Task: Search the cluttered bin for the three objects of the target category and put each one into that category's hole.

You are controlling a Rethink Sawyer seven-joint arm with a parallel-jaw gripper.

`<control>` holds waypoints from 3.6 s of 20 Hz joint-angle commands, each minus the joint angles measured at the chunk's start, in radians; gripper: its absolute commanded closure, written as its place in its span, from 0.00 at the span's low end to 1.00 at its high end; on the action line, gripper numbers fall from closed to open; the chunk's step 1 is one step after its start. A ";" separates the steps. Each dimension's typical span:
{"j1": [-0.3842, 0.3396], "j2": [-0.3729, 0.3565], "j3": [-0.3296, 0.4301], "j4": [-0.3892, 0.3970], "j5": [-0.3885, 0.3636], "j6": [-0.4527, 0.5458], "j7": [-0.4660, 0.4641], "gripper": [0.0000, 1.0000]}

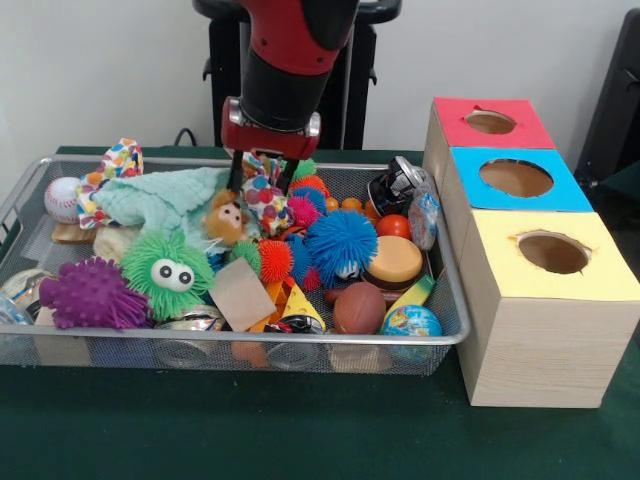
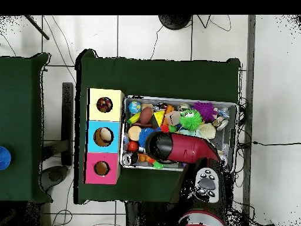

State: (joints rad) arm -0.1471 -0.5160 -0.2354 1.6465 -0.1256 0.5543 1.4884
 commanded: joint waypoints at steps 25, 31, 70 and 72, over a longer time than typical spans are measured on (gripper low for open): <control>0.037 0.056 0.018 0.113 0.157 -0.072 0.246 1.00; 0.054 0.045 0.009 0.118 0.171 -0.110 0.276 1.00; 0.448 0.110 -0.119 -0.413 0.351 0.390 0.589 1.00; 0.456 0.143 -0.113 -0.469 0.352 0.416 0.606 1.00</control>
State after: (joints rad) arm 0.3061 -0.4792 -0.3922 1.3630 0.1840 0.8543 1.8038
